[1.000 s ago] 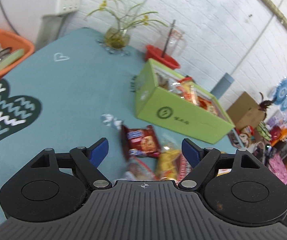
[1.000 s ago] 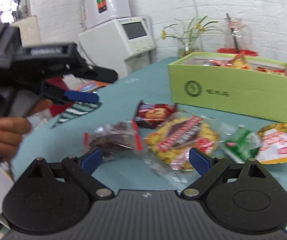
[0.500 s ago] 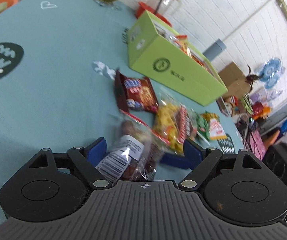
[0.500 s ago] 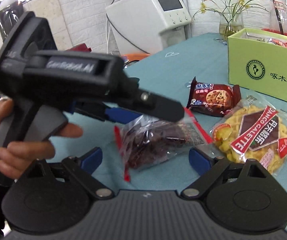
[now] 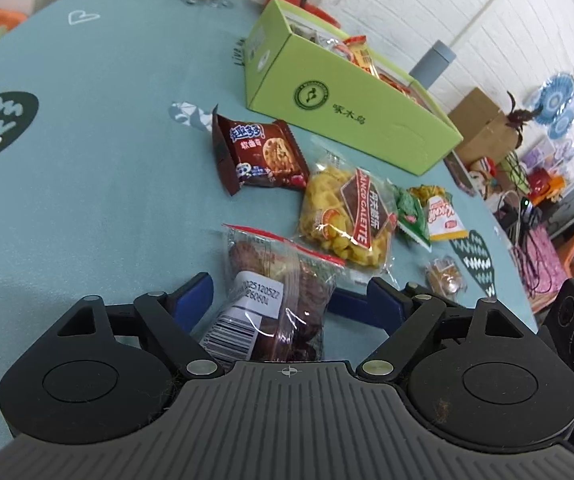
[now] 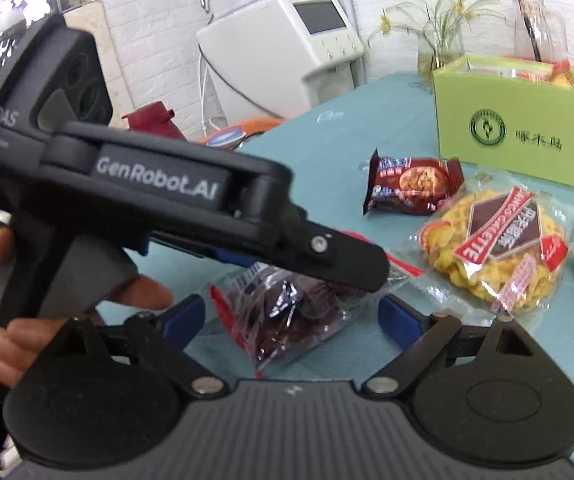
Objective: Organize snacks
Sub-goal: 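Move the left gripper to the red-wrapped dried fruit bag and grasp it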
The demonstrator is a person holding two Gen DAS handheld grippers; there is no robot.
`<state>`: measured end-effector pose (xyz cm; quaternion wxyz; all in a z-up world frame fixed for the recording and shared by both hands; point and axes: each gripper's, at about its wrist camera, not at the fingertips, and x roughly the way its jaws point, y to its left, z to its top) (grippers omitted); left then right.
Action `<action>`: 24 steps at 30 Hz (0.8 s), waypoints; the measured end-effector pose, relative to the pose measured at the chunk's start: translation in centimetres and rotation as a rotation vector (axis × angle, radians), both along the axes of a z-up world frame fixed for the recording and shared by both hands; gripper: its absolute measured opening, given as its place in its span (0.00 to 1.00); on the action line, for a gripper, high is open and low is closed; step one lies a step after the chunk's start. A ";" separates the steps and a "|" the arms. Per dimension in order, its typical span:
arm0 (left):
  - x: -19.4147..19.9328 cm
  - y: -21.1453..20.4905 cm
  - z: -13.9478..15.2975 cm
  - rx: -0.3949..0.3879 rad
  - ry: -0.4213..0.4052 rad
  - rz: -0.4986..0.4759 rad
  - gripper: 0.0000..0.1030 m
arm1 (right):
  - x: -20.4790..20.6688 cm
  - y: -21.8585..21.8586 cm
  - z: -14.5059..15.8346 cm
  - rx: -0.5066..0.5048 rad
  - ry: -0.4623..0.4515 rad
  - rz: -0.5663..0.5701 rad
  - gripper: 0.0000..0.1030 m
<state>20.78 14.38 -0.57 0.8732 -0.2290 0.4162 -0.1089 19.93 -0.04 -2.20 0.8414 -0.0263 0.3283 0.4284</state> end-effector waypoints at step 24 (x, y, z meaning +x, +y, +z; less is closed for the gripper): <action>-1.3 -1.1 0.2 0.037 0.006 -0.061 0.46 | -2.5 -1.1 -0.1 -0.069 -0.059 -0.024 0.87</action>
